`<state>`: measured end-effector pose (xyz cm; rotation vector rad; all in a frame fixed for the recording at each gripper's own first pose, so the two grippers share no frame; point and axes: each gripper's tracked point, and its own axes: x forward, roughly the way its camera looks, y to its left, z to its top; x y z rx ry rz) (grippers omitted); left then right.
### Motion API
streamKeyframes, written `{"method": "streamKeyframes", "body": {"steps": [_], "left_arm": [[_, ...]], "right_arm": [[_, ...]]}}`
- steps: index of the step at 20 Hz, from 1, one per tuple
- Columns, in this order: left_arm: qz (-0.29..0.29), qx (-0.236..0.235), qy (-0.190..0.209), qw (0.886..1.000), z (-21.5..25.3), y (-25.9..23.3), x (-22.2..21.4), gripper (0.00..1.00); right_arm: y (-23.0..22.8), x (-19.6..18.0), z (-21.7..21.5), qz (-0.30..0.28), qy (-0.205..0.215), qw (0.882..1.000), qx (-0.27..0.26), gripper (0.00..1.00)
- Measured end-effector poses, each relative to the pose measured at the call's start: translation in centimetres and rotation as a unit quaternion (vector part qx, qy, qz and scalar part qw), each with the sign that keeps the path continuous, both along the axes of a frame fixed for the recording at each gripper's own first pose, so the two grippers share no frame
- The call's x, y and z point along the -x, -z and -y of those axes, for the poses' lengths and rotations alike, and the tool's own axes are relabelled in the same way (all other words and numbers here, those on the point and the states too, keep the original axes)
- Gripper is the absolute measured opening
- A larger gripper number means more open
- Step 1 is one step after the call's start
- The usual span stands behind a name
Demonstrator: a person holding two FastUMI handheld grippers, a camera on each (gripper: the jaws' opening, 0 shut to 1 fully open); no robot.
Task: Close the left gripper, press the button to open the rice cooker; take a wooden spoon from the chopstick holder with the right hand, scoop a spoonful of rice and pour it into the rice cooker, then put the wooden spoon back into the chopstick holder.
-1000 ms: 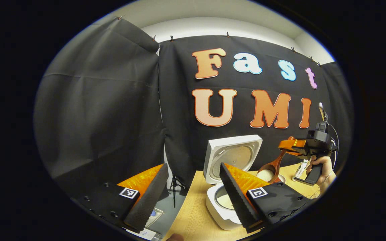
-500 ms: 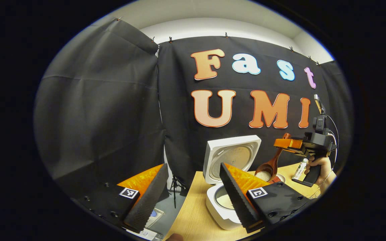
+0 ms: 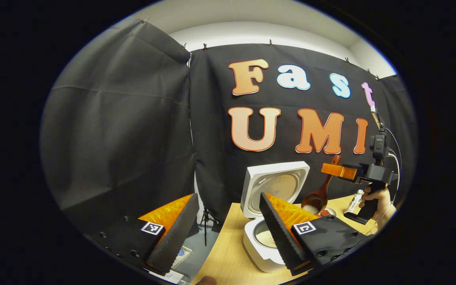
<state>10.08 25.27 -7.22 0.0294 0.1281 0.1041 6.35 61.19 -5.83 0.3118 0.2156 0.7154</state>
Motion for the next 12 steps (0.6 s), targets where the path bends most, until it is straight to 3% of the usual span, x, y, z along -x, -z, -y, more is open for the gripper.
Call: {"method": "streamKeyframes", "body": {"steps": [12], "left_arm": [[-0.001, 0.010, -0.006, 1.000, -0.7, 0.7, 0.0, 1.00]], "right_arm": [[-0.7, 2.7, -2.0, 0.083, -0.056, 0.994, 0.048, 0.02]]}}
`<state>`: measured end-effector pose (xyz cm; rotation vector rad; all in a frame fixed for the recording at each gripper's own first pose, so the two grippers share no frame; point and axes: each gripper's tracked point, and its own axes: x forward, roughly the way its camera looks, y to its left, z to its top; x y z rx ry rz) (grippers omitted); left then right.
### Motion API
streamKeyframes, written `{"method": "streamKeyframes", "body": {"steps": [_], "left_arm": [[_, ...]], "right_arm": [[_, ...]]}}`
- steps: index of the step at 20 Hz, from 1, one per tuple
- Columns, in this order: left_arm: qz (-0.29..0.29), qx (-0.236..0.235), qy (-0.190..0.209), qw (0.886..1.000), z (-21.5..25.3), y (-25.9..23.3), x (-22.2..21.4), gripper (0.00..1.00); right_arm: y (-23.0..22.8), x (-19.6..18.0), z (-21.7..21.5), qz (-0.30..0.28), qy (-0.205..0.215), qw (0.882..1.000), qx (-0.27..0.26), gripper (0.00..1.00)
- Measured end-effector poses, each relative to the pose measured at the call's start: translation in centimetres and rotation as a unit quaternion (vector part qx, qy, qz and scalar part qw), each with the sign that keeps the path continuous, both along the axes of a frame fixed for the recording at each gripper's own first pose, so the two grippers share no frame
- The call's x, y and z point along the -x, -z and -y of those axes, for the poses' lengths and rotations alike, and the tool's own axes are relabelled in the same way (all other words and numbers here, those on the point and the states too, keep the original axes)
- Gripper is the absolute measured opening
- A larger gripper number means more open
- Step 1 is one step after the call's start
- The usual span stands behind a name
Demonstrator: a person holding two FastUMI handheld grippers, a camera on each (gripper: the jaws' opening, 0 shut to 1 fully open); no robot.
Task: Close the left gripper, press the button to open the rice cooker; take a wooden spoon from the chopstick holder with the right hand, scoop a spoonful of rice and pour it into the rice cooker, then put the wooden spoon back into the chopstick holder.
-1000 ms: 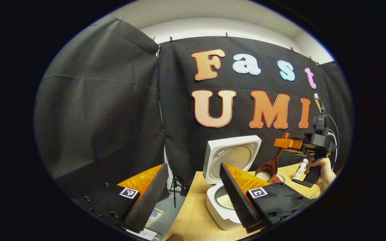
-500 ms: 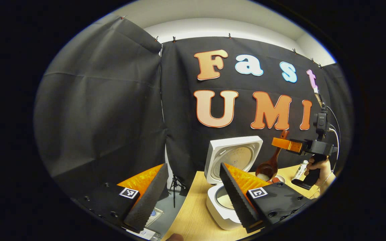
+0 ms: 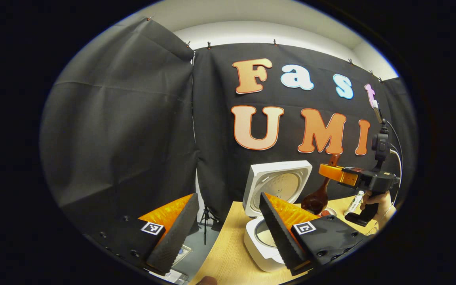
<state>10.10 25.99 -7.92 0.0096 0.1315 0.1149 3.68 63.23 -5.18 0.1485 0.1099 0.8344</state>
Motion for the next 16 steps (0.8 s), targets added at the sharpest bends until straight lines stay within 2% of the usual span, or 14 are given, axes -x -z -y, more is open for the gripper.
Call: {"method": "streamKeyframes", "body": {"steps": [8, 12, 16], "left_arm": [[-0.003, 0.001, -0.005, 1.000, 0.0, 0.2, 0.1, 1.00], [-0.001, 0.000, -0.005, 1.000, 0.5, 0.1, 0.2, 1.00], [0.003, -0.002, -0.004, 1.000, 1.3, -0.4, 0.4, 1.00]], "right_arm": [[1.0, 1.4, -0.3, 0.056, -0.023, 0.997, 0.046, 0.02], [1.0, 1.0, 0.4, 0.007, -0.020, 1.000, 0.004, 0.03], [0.0, -0.7, 3.3, -0.062, 0.005, 0.997, -0.056, 0.03]]}}
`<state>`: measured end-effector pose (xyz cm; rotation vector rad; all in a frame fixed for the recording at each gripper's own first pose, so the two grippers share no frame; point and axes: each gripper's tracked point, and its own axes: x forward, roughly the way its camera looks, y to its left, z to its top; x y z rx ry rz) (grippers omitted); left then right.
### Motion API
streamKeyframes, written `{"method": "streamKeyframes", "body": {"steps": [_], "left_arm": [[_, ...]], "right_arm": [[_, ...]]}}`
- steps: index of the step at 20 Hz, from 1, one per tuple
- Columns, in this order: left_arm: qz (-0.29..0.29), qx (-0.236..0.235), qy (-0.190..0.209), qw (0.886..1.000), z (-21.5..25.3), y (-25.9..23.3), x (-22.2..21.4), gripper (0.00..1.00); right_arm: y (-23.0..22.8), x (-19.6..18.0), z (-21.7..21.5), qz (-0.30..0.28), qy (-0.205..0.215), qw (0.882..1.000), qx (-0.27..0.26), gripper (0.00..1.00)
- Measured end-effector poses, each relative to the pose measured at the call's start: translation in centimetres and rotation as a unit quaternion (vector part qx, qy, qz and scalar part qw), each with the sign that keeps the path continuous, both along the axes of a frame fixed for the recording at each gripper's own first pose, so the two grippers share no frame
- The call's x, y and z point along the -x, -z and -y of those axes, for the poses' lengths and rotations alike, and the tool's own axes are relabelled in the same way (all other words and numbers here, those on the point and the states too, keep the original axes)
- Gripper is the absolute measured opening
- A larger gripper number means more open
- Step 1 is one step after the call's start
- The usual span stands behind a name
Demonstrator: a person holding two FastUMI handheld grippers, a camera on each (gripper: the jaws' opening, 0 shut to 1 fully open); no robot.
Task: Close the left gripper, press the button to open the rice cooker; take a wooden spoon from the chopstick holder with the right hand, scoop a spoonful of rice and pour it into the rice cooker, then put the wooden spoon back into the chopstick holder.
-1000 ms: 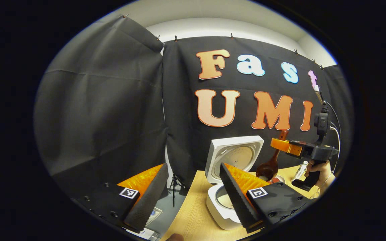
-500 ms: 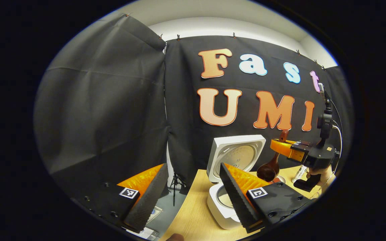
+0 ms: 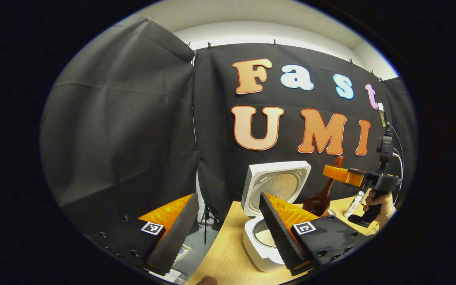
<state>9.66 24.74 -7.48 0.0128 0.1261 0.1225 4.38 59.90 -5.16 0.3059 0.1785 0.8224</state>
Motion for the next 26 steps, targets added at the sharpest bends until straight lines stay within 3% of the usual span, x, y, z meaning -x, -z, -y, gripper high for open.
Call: {"method": "streamKeyframes", "body": {"steps": [4, 5, 8, 13, 19, 26], "left_arm": [[0.008, 0.007, 0.006, 1.000, 1.3, -0.9, -0.1, 1.00], [0.010, 0.009, 0.008, 1.000, 1.7, -1.0, -0.2, 1.00], [0.015, 0.008, 0.012, 1.000, 2.9, -1.5, -0.3, 1.00], [0.014, 0.006, 0.025, 1.000, 5.9, -1.4, -0.6, 1.00], [0.002, 0.011, 0.047, 0.999, 10.0, -0.9, -0.4, 1.00], [0.002, 0.016, 0.046, 0.999, 12.5, -1.5, 0.4, 1.00]], "right_arm": [[-0.9, -1.6, 5.1, -0.028, 0.031, 0.999, -0.033, 0.07], [-1.0, -2.0, 6.6, -0.034, 0.039, 0.998, -0.039, 0.02], [-1.0, -2.7, 11.8, -0.049, 0.067, 0.995, -0.057, 0.02], [0.6, -3.5, 22.0, -0.059, 0.135, 0.988, -0.050, 0.03], [4.8, -2.7, 33.8, -0.091, 0.214, 0.972, -0.041, 0.03], [10.6, 0.6, 44.0, -0.136, 0.279, 0.950, -0.040, 0.03]]}}
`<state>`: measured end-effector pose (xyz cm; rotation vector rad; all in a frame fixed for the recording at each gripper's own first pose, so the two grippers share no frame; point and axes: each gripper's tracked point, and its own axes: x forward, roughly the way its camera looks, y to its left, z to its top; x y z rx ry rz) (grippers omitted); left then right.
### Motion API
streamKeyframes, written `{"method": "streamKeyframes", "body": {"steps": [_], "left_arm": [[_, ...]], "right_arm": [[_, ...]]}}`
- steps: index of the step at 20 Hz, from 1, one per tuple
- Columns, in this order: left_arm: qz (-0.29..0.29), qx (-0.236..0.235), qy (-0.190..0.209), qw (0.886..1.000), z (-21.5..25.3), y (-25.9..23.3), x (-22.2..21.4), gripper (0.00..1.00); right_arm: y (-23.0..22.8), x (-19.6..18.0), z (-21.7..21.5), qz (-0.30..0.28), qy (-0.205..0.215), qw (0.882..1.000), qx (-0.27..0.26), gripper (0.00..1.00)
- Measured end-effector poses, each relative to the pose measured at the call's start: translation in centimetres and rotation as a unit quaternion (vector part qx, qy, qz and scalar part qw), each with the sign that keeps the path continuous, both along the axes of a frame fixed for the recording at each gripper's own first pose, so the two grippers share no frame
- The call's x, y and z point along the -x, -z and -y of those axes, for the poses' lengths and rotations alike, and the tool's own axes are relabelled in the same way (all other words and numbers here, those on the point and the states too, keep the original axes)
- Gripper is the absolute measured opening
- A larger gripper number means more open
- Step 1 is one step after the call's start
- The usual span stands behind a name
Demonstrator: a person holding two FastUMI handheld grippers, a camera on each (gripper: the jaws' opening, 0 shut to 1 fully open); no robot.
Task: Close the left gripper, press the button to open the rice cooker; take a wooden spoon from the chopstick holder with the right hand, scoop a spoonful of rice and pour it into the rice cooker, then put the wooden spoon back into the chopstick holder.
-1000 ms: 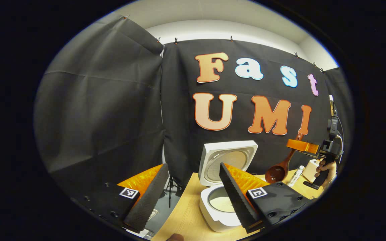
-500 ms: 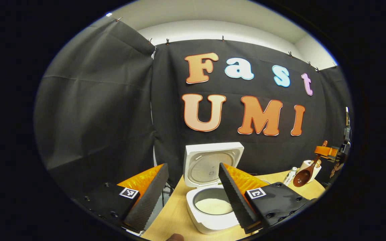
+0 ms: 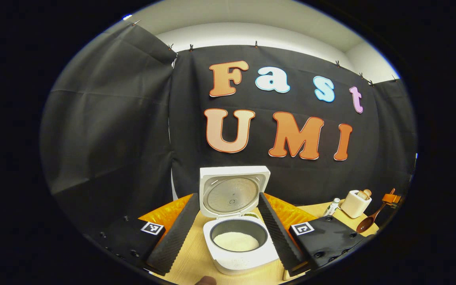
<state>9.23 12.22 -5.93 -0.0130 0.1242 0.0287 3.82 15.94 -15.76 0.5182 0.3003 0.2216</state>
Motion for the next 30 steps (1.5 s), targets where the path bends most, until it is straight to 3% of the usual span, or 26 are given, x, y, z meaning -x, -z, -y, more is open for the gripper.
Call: {"method": "streamKeyframes", "body": {"steps": [8, 19, 23, 24, 25, 28, 30], "left_arm": [[-0.006, -0.022, 0.006, 1.000, 2.4, -0.6, 1.1, 1.00], [-0.020, -0.016, -0.017, 1.000, 2.1, 0.6, 1.0, 1.00], [-0.025, -0.027, -0.022, 0.999, 1.7, 0.4, 0.4, 1.00], [-0.026, -0.026, -0.019, 0.999, 1.9, 0.3, 0.0, 1.00], [-0.026, -0.024, -0.019, 0.999, 2.0, 0.2, -0.3, 1.00], [-0.024, -0.016, -0.019, 0.999, 2.1, -0.6, -1.3, 1.00], [-0.026, -0.010, -0.015, 1.000, 2.4, -1.2, -2.5, 1.00]], "right_arm": [[9.3, 2.3, 4.1, -0.060, 0.035, 0.998, -0.007, 0.03], [16.6, 2.5, 3.4, -0.097, 0.038, 0.995, -0.001, 0.04], [17.1, 2.5, 4.9, -0.118, 0.060, 0.991, -0.012, 0.21], [16.7, 2.4, 5.6, -0.117, 0.065, 0.991, -0.001, 0.38], [16.3, 2.5, 6.1, -0.118, 0.068, 0.991, 0.009, 0.46], [15.2, 2.1, 7.9, -0.127, 0.074, 0.988, 0.055, 0.91], [13.1, 2.0, 8.9, -0.119, 0.076, 0.986, 0.091, 0.95]]}}
